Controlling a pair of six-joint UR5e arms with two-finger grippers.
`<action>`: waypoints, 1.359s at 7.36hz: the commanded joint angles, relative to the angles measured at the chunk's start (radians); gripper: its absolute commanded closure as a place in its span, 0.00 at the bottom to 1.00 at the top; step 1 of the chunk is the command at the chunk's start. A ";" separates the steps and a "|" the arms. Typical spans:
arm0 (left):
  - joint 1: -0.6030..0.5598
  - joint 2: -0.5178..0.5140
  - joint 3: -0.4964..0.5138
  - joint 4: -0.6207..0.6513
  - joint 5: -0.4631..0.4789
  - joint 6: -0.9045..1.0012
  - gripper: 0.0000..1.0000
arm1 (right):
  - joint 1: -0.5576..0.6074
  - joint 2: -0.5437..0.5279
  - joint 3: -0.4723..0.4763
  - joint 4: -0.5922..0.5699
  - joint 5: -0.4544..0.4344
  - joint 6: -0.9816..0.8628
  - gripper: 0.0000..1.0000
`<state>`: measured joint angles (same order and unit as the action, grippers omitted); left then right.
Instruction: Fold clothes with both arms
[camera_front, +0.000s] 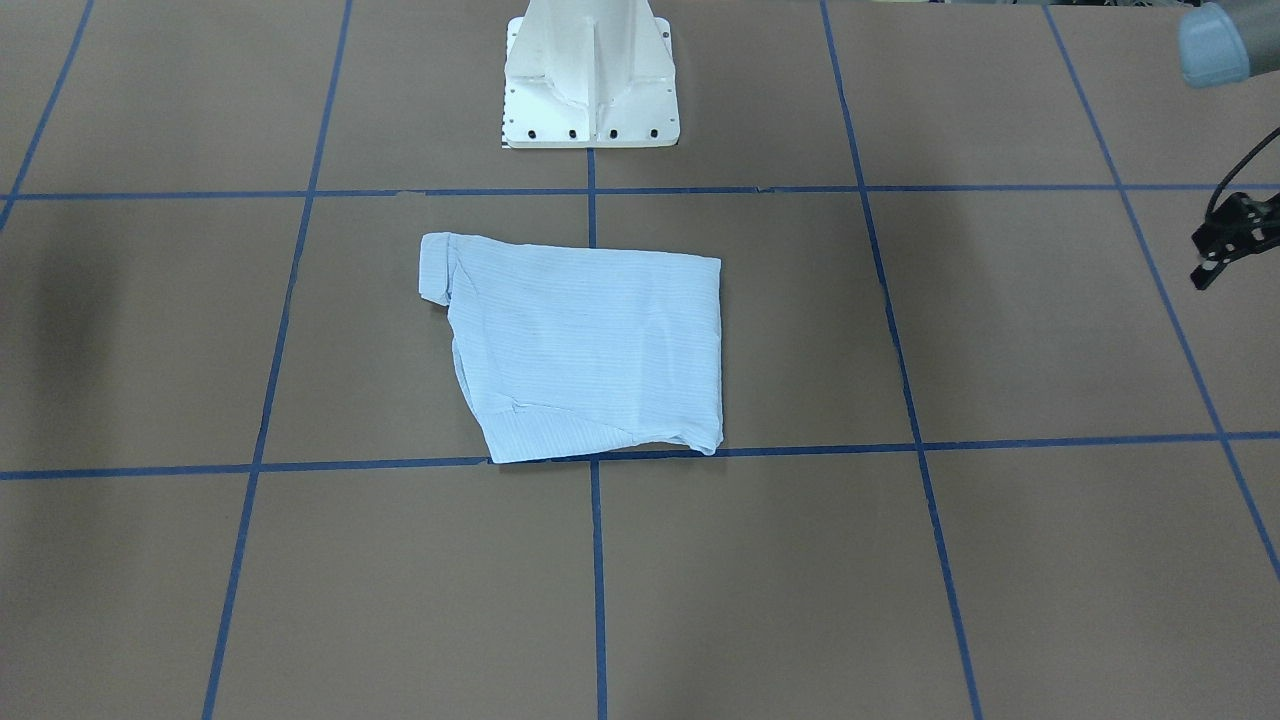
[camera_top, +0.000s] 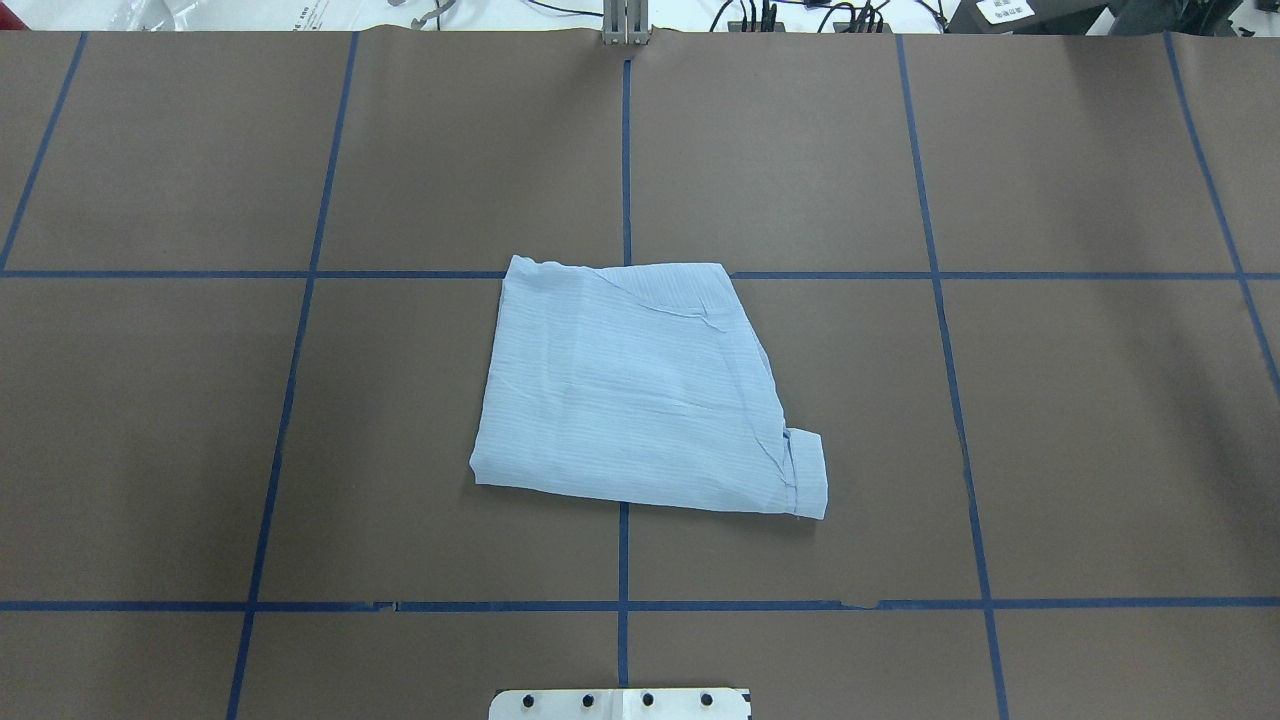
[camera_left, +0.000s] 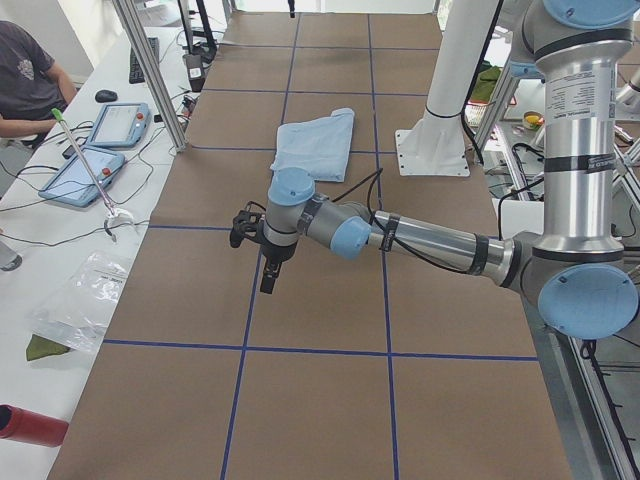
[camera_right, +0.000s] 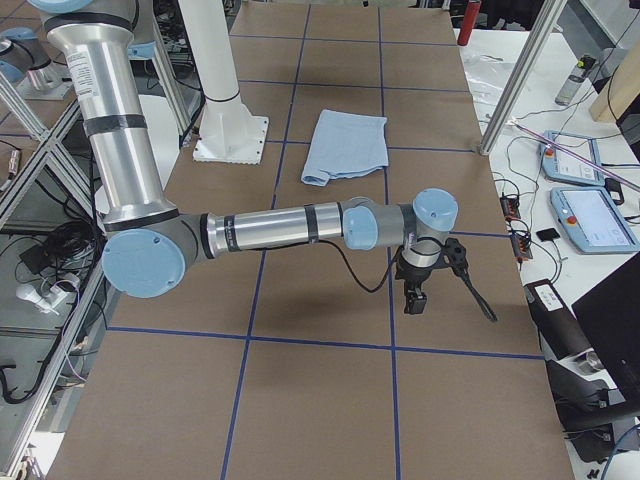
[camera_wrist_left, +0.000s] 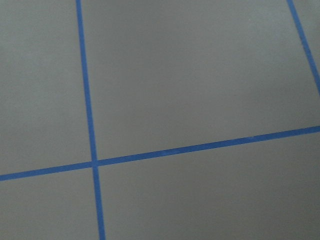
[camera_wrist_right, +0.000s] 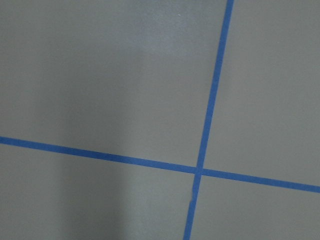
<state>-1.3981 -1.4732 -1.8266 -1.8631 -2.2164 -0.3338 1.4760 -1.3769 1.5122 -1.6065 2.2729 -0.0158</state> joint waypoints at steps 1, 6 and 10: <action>-0.021 0.007 0.047 -0.036 -0.003 0.004 0.00 | 0.027 -0.083 0.005 0.048 0.000 -0.006 0.00; -0.029 0.034 0.070 -0.038 -0.002 0.012 0.00 | 0.044 -0.169 0.019 0.128 0.045 0.084 0.00; -0.079 0.036 0.046 0.134 -0.003 0.187 0.00 | 0.044 -0.171 0.183 -0.091 0.099 0.131 0.00</action>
<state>-1.4455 -1.4298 -1.7780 -1.7929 -2.2207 -0.2417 1.5201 -1.5451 1.6492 -1.6320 2.3560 0.1105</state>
